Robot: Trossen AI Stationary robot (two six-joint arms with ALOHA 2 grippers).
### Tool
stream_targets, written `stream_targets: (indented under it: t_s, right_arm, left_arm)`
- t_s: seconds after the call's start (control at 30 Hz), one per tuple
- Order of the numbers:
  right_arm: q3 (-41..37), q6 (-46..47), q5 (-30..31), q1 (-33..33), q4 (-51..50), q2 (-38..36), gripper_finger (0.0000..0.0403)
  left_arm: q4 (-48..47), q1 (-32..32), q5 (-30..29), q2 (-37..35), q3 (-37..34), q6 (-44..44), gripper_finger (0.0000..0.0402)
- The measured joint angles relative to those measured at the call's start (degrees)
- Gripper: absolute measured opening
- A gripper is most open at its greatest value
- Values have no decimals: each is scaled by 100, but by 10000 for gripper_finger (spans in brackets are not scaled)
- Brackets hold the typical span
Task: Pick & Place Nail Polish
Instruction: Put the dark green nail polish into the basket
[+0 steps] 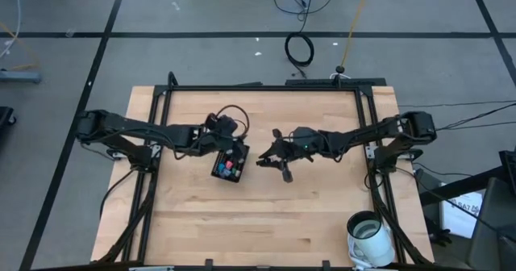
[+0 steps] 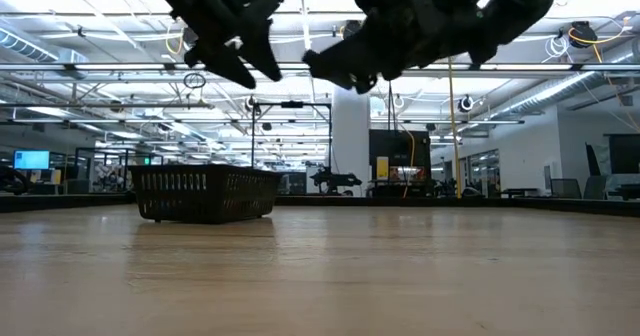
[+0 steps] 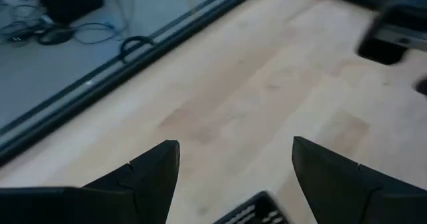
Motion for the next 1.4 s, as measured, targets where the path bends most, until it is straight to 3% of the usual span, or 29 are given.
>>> stream_targets:
  t_s: [0.13,0.27,0.47,0.6,0.77,0.93,1.13,1.4]
  right_arm:
    - [13,-14,-2,10,767,498,102]
    - [345,161,8,-125,859,1006,102]
    - [569,-130,18,-165,474,1050,102]
    - [576,-662,828,-139,-270,634,102]
    - [564,-1251,2170,11,-1175,215,102]
    - [568,-1614,2981,233,-1318,12,102]
    - [570,-1979,3462,493,-1291,-132,102]
    - [573,-2133,3471,572,-1176,-125,102]
  left_arm:
    - [-371,5,-229,-319,-2,-74,278]
    - [-618,-61,-229,-440,-1,-240,278]
    - [-665,-155,446,-231,-4,-666,278]
    - [-176,-207,491,-106,3,-885,278]
    - [650,-202,986,-69,-4,-769,278]
    - [1559,-205,1338,92,3,-812,278]
    - [1835,-155,1493,406,-6,-1112,278]
    - [1880,19,1690,473,-6,-1356,278]
